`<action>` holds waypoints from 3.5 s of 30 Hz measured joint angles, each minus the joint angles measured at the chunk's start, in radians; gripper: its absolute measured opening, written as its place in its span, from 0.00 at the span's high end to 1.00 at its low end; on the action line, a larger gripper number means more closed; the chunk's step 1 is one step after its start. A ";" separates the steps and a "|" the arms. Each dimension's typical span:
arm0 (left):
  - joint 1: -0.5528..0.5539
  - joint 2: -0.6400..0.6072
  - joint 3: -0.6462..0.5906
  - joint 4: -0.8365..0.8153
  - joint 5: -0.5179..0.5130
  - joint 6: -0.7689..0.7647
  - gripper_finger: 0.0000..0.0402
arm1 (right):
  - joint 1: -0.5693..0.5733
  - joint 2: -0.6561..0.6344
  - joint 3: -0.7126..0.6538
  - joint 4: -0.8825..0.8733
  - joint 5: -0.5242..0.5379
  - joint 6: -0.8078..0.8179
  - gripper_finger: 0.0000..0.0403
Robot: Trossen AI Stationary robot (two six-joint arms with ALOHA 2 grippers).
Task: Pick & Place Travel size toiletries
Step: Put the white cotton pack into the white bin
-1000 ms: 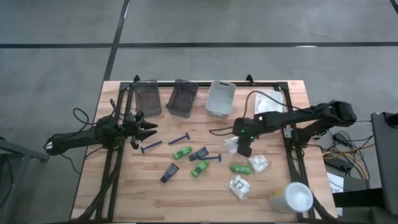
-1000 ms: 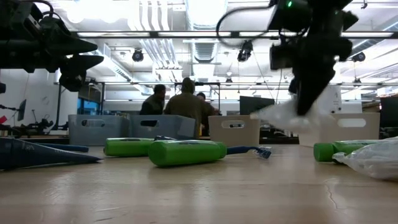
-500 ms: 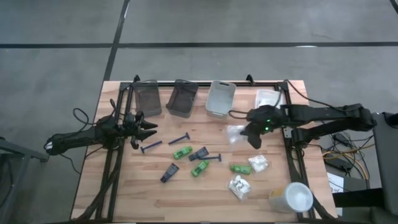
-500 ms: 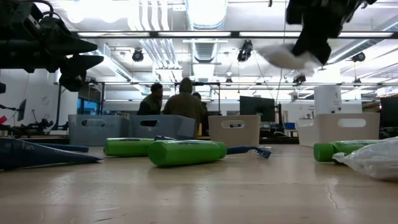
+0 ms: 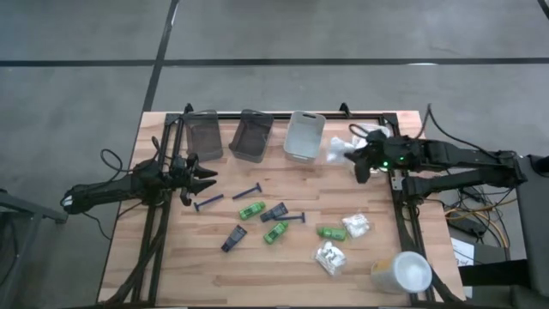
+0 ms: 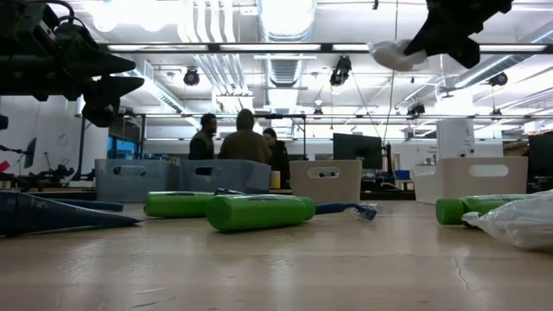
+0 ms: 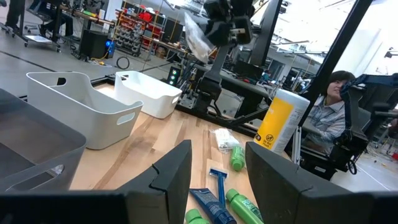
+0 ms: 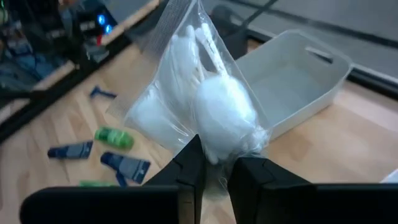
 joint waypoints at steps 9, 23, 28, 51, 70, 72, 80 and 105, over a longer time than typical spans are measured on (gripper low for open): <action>0.000 0.000 0.000 0.000 0.000 0.000 0.61 | -0.052 -0.078 -0.001 -0.005 0.039 0.014 0.91; -0.001 0.000 0.000 0.000 0.000 0.000 0.61 | -0.180 -0.079 -0.004 -0.146 0.243 0.140 0.93; -0.001 0.000 0.000 0.000 0.000 0.000 0.61 | -0.272 -0.078 -0.018 -0.186 0.254 0.166 0.92; 0.000 0.000 0.000 0.000 0.000 0.000 0.61 | -0.593 0.080 -0.139 -0.283 0.198 0.264 0.92; 0.000 0.000 0.000 0.000 0.000 0.000 0.61 | -0.592 0.083 -0.318 -0.271 0.145 0.531 0.83; 0.000 0.000 0.000 0.000 0.000 0.000 0.61 | -0.592 0.083 -0.312 -0.273 0.126 0.510 0.79; 0.000 0.000 0.000 0.000 0.000 0.000 0.61 | -0.592 0.084 -0.276 -0.274 0.108 0.458 0.60; 0.000 0.000 0.000 0.000 0.000 0.000 0.61 | -0.593 0.118 -0.067 -0.275 0.130 -0.100 0.23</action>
